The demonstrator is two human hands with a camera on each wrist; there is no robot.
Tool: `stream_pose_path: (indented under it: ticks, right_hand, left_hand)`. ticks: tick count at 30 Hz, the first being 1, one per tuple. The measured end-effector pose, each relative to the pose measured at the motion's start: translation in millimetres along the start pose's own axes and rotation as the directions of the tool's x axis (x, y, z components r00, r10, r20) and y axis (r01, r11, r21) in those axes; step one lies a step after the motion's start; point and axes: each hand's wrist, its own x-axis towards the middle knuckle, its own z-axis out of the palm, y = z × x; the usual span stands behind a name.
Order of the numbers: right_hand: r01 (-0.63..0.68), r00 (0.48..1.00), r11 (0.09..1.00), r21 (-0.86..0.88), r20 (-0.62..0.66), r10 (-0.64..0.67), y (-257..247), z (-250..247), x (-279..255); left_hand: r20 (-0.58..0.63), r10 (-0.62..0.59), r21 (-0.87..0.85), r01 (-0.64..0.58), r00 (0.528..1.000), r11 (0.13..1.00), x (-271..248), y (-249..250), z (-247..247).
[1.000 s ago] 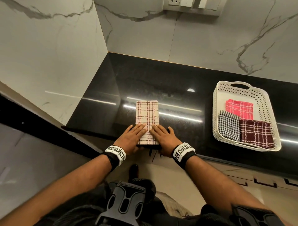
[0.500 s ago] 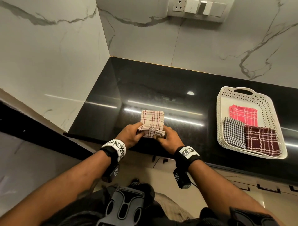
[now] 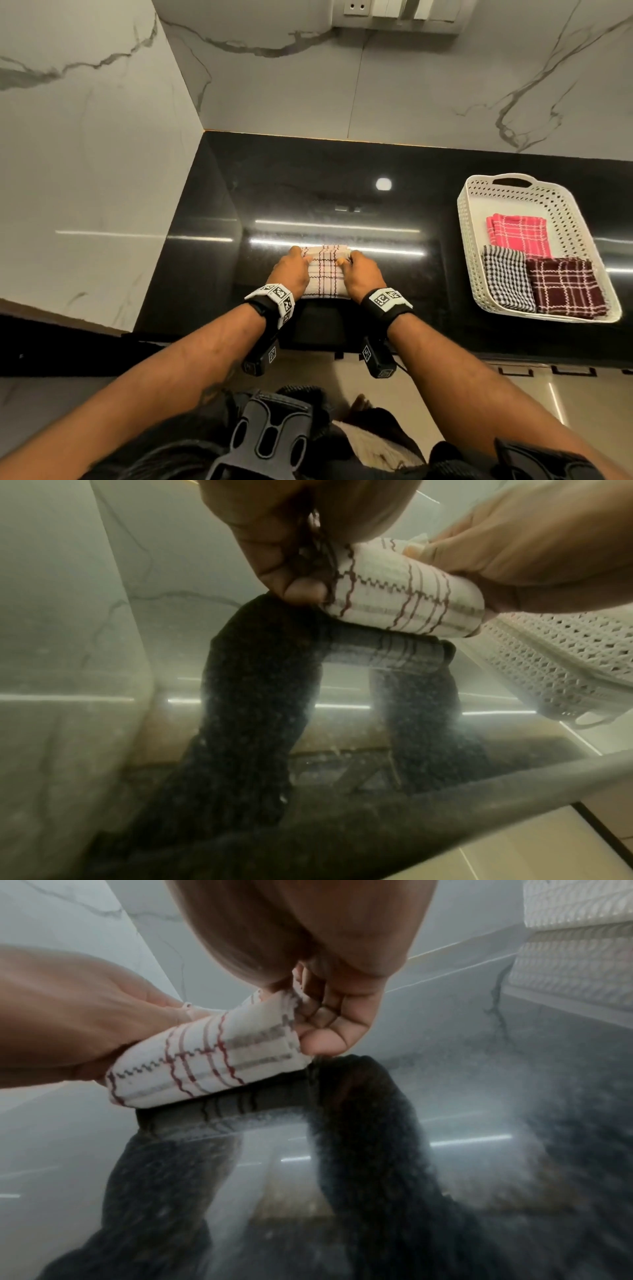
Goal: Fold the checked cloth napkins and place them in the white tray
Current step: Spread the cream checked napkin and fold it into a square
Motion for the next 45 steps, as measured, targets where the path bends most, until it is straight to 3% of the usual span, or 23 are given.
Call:
stream_pose_path:
  ticks: [7, 10, 13, 15, 17, 19, 21, 23, 26, 30, 32, 35, 38, 42, 45]
  right_hand:
    - [-0.089, 0.994, 0.987, -0.130, 0.046, 0.096, -16, -8, 19]
    - [-0.112, 0.993, 0.988, -0.104, 0.036, 0.117, -20, -14, 23]
    - [-0.047, 0.997, 0.989, -0.143, -0.066, 0.038, -21, -16, 12]
    - [0.147, 0.972, 0.935, -0.324, -0.127, -0.197, -20, -10, -4]
    - [0.338, 0.926, 0.832, -0.439, -0.002, -0.376, -19, -2, -18]
    - [0.413, 0.910, 0.772, -0.484, 0.191, -0.368, -14, 7, -22]
    - [0.412, 0.908, 0.750, -0.517, 0.300, -0.292, -6, 14, -16]
    - [0.409, 0.905, 0.738, -0.536, 0.339, -0.256, 2, 15, -9]
    - [0.377, 0.918, 0.741, -0.556, 0.330, -0.219, 12, 11, -1]
    - [0.211, 0.968, 0.778, -0.591, 0.238, -0.081, 17, -3, -1]
    - [0.231, 0.968, 0.802, -0.550, 0.215, -0.131, 11, -3, -3]
    - [0.317, 0.948, 0.804, -0.503, 0.182, -0.260, -5, 8, -7]
    - [0.353, 0.936, 0.797, -0.490, 0.176, -0.306, -14, 21, -9]
    - [0.388, 0.917, 0.768, -0.510, 0.294, -0.269, 2, 21, -7]
    - [0.362, 0.929, 0.760, -0.539, 0.280, -0.244, 12, 16, -1]
  left_hand:
    - [-0.023, -0.049, 0.046, 0.050, 0.999, 0.998, 8, 13, -5]
    - [-0.044, -0.088, 0.035, 0.090, 0.995, 0.995, 5, 14, -9]
    - [-0.155, 0.089, 0.191, -0.059, 0.984, 0.980, -7, 2, -9]
    - [-0.209, 0.322, 0.366, -0.231, 0.923, 0.902, -17, -9, -3]
    - [-0.147, 0.537, 0.477, -0.416, 0.831, 0.774, -22, -15, 5]
    - [-0.011, 0.607, 0.530, -0.511, 0.794, 0.677, -19, -18, 14]
    - [0.136, 0.538, 0.574, -0.508, 0.832, 0.642, -16, -20, 18]
    - [0.206, 0.452, 0.596, -0.478, 0.868, 0.646, -11, -25, 17]
    - [0.210, 0.378, 0.586, -0.425, 0.902, 0.690, -7, -36, 14]
    - [0.186, 0.287, 0.562, -0.341, 0.940, 0.753, -6, -52, 4]
    - [0.160, 0.308, 0.552, -0.344, 0.938, 0.760, -10, -45, 1]
    - [0.062, 0.442, 0.523, -0.406, 0.895, 0.749, -15, -23, 5]
    - [-0.032, 0.495, 0.519, -0.408, 0.869, 0.751, -13, -10, 10]
    - [0.201, 0.462, 0.588, -0.484, 0.864, 0.648, -4, -26, 9]
    - [0.242, 0.439, 0.574, -0.493, 0.865, 0.654, 0, -34, 5]
